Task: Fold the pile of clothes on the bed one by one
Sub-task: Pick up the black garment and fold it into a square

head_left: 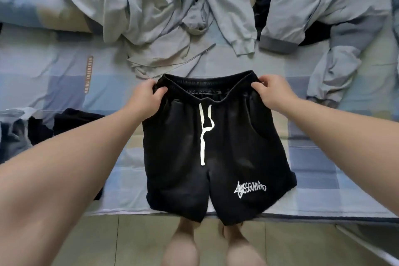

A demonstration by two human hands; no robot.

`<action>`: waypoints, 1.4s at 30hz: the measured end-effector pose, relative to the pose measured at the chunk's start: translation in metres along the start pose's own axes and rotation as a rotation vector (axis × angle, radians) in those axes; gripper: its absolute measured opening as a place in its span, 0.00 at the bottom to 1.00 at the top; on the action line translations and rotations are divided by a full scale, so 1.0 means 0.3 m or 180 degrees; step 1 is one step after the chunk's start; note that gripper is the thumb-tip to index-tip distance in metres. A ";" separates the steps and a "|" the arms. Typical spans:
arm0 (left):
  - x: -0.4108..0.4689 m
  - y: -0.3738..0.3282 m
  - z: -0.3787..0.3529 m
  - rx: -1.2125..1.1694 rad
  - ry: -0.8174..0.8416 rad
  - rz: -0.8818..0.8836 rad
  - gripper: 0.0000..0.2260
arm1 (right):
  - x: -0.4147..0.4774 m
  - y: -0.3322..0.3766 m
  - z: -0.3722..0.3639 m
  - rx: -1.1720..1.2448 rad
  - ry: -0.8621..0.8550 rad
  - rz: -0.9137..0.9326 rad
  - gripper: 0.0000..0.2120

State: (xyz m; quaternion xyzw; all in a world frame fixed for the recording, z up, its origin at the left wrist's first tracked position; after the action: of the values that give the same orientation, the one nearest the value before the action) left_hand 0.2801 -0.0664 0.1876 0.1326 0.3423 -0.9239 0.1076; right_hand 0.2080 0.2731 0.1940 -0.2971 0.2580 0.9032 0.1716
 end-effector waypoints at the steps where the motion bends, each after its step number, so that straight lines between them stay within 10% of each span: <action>1: 0.071 0.080 -0.069 0.0018 -0.0042 0.0060 0.12 | 0.096 -0.007 -0.079 -0.0007 -0.0067 -0.0035 0.12; 10: 0.407 0.454 -0.400 0.0251 -0.0655 0.0192 0.18 | 0.598 -0.117 -0.428 0.0297 -0.0982 -0.0516 0.11; 15: 0.313 0.329 -0.395 0.1128 -0.1007 -0.0303 0.18 | 0.472 -0.213 -0.437 0.0400 -0.0462 -0.0585 0.18; 25: 0.253 -0.169 -0.727 0.0471 0.1143 -0.1344 0.22 | 0.219 -0.584 -0.399 0.0350 0.0666 -0.0923 0.26; 32: 0.445 -0.262 -0.940 0.0891 0.1087 -0.0644 0.27 | 0.187 -0.822 -0.399 -0.1302 0.0690 -0.0769 0.14; 42: 0.420 -0.318 -0.979 0.0856 0.0585 -0.0391 0.20 | 0.065 -1.039 -0.384 -0.0326 0.0173 -0.1531 0.10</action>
State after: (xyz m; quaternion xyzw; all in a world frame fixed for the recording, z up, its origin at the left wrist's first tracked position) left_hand 0.1840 0.1850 -0.0094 0.2086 0.2315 -0.9502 0.0005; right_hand 0.3891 0.4626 -0.0113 -0.3824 0.1383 0.8399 0.3594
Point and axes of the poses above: each hand's wrist, its own x-axis towards the middle knuckle, its own z-axis out of the back of the hand, y = z × x, the point moved 4 cm from there along x, towards the middle knuckle, and after that the axes turned 15 degrees about -z, right-handed, at the moved point
